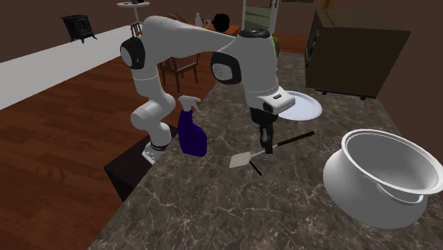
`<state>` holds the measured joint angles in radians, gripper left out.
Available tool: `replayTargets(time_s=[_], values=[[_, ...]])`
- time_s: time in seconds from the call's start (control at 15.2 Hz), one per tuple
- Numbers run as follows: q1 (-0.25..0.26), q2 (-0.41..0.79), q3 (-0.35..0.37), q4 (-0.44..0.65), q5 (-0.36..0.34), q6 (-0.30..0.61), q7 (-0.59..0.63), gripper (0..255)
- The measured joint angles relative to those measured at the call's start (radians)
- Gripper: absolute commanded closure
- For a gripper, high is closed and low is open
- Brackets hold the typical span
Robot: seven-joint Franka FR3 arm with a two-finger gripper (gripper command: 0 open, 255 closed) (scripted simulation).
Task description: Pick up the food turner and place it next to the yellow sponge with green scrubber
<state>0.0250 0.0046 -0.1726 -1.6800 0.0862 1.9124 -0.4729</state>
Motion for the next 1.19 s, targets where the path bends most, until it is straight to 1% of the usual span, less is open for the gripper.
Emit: replayTargets(time_s=[0.46, 0.53, 0.92, 1.19], values=[[-0.001, 0.018, -0.001, 0.112, 0.001, -0.094, 0.007, 255], [0.004, 0.005, 0.004, 0.103, -0.004, -0.098, 0.016, 255], [0.057, -0.134, 0.065, -0.048, -0.045, -0.076, 0.134, 255], [0.091, -0.227, 0.123, -0.152, -0.065, -0.062, 0.228, 255]])
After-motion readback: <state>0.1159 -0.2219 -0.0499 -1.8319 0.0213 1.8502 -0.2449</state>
